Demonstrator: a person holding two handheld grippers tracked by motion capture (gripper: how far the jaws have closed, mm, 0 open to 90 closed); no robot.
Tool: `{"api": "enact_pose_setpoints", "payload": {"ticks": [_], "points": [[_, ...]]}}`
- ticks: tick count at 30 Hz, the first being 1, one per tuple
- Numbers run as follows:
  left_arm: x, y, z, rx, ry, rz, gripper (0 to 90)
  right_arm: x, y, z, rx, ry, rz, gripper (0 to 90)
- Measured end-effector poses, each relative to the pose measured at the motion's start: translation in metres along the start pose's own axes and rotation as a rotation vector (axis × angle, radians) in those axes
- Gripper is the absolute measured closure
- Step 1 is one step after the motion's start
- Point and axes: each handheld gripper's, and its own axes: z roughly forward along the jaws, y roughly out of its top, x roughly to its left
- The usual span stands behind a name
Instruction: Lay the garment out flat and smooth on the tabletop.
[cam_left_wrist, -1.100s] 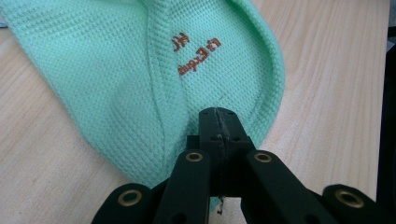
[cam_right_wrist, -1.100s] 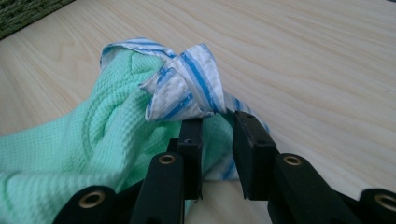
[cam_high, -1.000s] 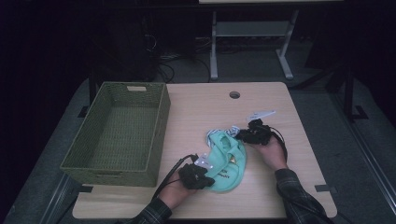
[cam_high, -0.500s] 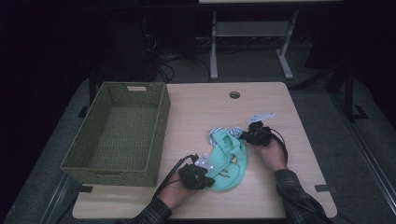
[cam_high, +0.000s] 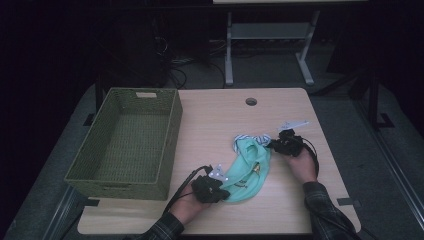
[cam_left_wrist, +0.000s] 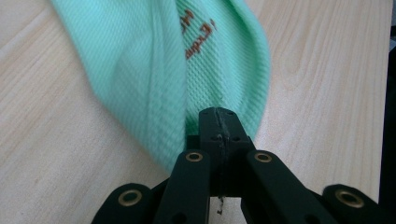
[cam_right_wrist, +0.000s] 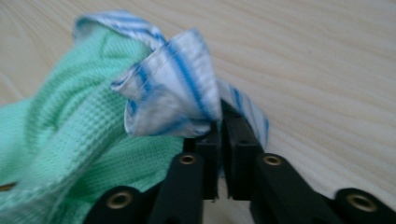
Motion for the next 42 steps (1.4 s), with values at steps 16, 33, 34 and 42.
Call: {"api": "enact_pose_setpoints", "payload": {"ticks": [16,33,34,42], "points": [[0.006,0.012,-0.017,-0.075,0.003,-0.012,77.0,0.012,-0.015,-0.045,-0.031,0.048,0.006,81.5],[0.055,0.053,-0.013,-0.127,0.089,-0.049,67.4,0.061,-0.048,-0.068,-0.006,0.181,-0.062,89.8],[0.059,0.056,-0.012,-0.122,0.094,-0.046,67.2,0.065,-0.049,-0.068,0.003,0.192,-0.059,89.8],[0.075,0.077,0.007,-0.125,0.112,-0.060,65.5,0.094,-0.059,-0.050,0.069,0.251,-0.124,89.8]]}}
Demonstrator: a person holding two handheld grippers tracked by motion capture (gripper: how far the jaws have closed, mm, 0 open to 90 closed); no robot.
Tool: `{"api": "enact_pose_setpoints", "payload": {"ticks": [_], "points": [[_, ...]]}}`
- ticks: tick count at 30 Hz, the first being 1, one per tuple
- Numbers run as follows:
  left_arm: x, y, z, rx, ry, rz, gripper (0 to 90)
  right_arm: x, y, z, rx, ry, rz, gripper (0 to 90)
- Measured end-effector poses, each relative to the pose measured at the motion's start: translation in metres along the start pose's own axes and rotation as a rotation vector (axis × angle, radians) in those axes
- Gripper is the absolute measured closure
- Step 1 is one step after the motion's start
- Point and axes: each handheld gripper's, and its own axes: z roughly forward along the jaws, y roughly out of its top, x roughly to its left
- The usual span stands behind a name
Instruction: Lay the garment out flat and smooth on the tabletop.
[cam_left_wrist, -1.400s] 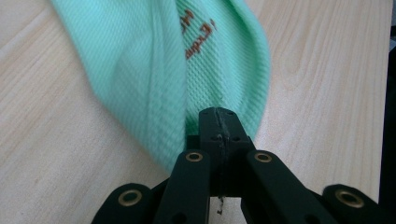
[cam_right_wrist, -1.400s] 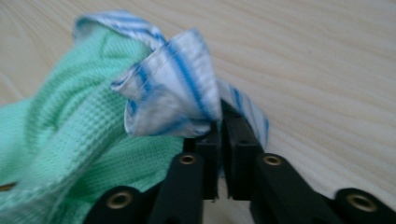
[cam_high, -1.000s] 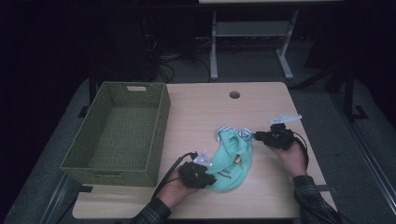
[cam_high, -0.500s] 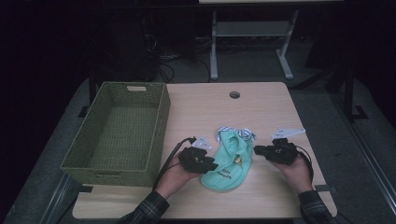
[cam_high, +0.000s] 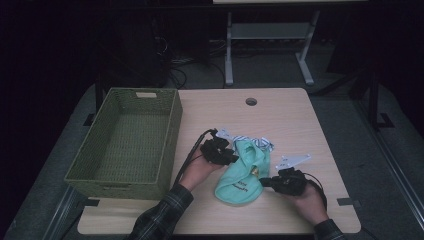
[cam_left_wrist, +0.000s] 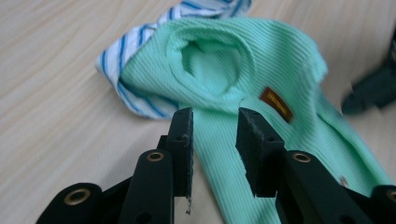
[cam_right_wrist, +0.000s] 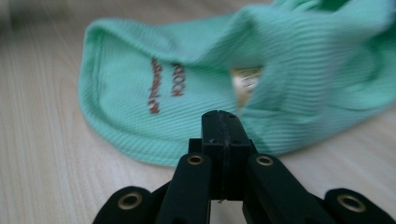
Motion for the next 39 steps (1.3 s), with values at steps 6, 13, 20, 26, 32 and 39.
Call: {"api": "enact_pose_setpoints", "payload": {"ticks": [6,13,20,26,32,39], "points": [[0.008,0.013,0.017,0.020,0.018,-0.001,60.6,0.006,0.000,0.009,0.031,0.006,-0.028,89.8],[0.016,0.022,0.032,0.017,0.032,-0.020,58.2,0.004,0.000,0.009,0.035,0.011,-0.032,89.9],[0.017,0.024,0.049,0.080,0.080,0.027,61.6,0.005,0.001,0.009,0.039,0.009,-0.042,89.8],[0.019,0.022,0.054,0.089,0.092,0.030,83.8,0.005,0.001,0.009,0.041,0.009,-0.048,89.9],[0.023,0.026,0.046,0.080,0.109,0.034,85.9,0.005,0.001,0.009,0.047,0.009,-0.051,89.9],[0.035,0.035,0.025,0.059,0.172,0.036,85.9,0.006,0.001,0.008,0.059,0.008,-0.056,89.9]]}}
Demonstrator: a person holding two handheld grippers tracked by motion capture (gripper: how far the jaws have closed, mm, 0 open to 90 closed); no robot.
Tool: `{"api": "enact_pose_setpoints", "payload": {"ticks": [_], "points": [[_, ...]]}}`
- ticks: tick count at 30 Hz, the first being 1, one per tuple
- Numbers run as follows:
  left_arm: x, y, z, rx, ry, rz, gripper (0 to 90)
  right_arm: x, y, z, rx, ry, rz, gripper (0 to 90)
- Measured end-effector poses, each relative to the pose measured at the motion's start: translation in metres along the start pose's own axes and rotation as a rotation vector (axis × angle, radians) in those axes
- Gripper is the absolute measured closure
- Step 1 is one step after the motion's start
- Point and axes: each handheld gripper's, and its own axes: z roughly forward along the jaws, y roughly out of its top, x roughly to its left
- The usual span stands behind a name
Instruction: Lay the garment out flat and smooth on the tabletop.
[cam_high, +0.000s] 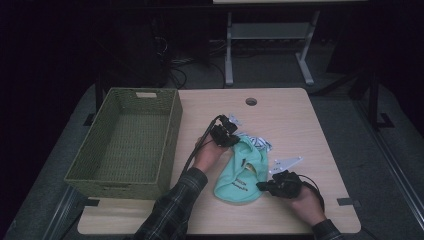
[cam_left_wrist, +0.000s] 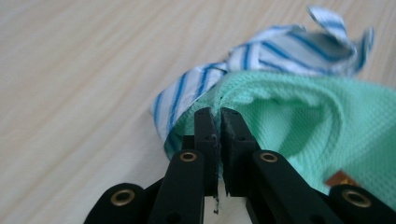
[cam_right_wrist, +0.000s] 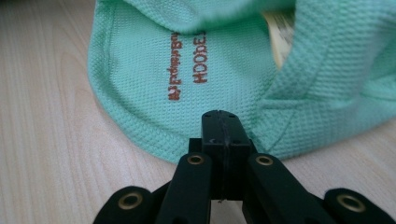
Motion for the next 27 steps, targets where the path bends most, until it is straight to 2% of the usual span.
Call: {"api": "enact_pose_setpoints", "payload": {"ticks": [3,7,11,15,19,21,23,25,27], "points": [[0.007,0.000,-0.004,0.005,0.030,0.007,85.9,0.000,0.000,-0.001,0.004,-0.001,-0.002,90.0],[0.014,-0.002,-0.008,-0.003,0.060,-0.020,85.9,-0.001,-0.001,-0.003,0.013,-0.002,0.004,89.9],[0.019,-0.006,-0.006,0.022,0.091,-0.020,85.9,-0.003,-0.001,-0.004,0.017,-0.014,0.007,89.9],[0.019,-0.012,-0.001,0.050,0.070,-0.029,84.4,-0.005,-0.002,-0.005,0.015,-0.017,0.011,89.9],[0.017,-0.016,-0.008,0.017,0.034,-0.063,76.4,-0.006,-0.002,-0.006,0.015,-0.016,0.009,89.9],[0.012,-0.019,-0.015,0.001,0.012,-0.077,74.3,-0.006,-0.002,-0.006,0.011,-0.015,0.005,89.9],[0.005,-0.024,-0.019,-0.005,-0.005,-0.074,74.0,-0.006,-0.001,-0.008,0.000,-0.011,0.008,89.9],[-0.002,-0.030,-0.022,0.011,-0.019,-0.061,74.2,-0.007,0.000,-0.009,-0.012,-0.008,0.011,89.8],[-0.007,-0.037,-0.025,0.015,-0.039,-0.066,76.6,-0.007,0.001,-0.011,-0.018,-0.004,0.012,89.8]]}}
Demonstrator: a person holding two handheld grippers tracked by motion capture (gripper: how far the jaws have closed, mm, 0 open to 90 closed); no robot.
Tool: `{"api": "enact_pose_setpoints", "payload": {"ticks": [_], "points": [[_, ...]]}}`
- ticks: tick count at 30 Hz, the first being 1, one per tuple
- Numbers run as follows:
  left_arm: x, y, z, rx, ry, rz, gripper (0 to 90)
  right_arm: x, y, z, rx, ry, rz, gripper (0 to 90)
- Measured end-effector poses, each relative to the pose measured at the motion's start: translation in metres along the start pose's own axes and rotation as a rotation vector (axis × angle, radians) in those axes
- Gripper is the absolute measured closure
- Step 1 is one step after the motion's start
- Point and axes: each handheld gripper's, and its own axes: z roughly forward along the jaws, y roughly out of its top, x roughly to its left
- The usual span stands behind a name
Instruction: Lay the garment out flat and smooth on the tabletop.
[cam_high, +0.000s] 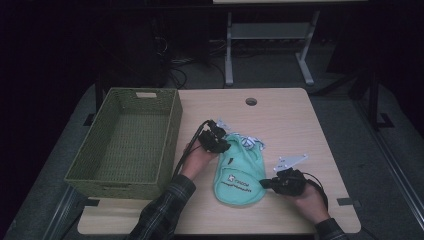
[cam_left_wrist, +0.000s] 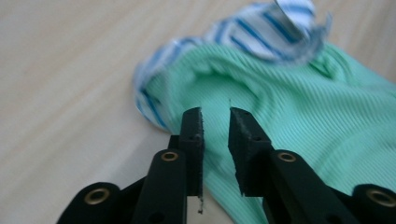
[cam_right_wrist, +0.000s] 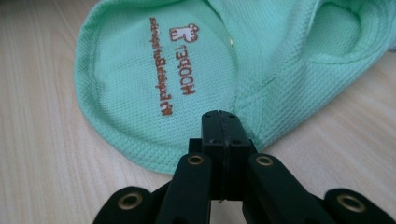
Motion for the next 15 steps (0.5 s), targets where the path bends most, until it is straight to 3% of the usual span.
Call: {"api": "enact_pose_setpoints", "payload": {"ticks": [5,9,15], "points": [[-0.009,-0.020,-0.008,0.008,-0.050,-0.003,81.0,0.001,0.000,0.003,0.009,0.005,-0.012,89.8],[-0.018,-0.031,-0.010,0.032,-0.065,0.025,82.2,0.001,-0.001,0.007,0.030,0.009,-0.008,89.8],[-0.022,-0.045,-0.008,0.062,-0.074,0.017,82.2,0.000,-0.001,0.007,0.034,0.006,-0.002,89.9]]}}
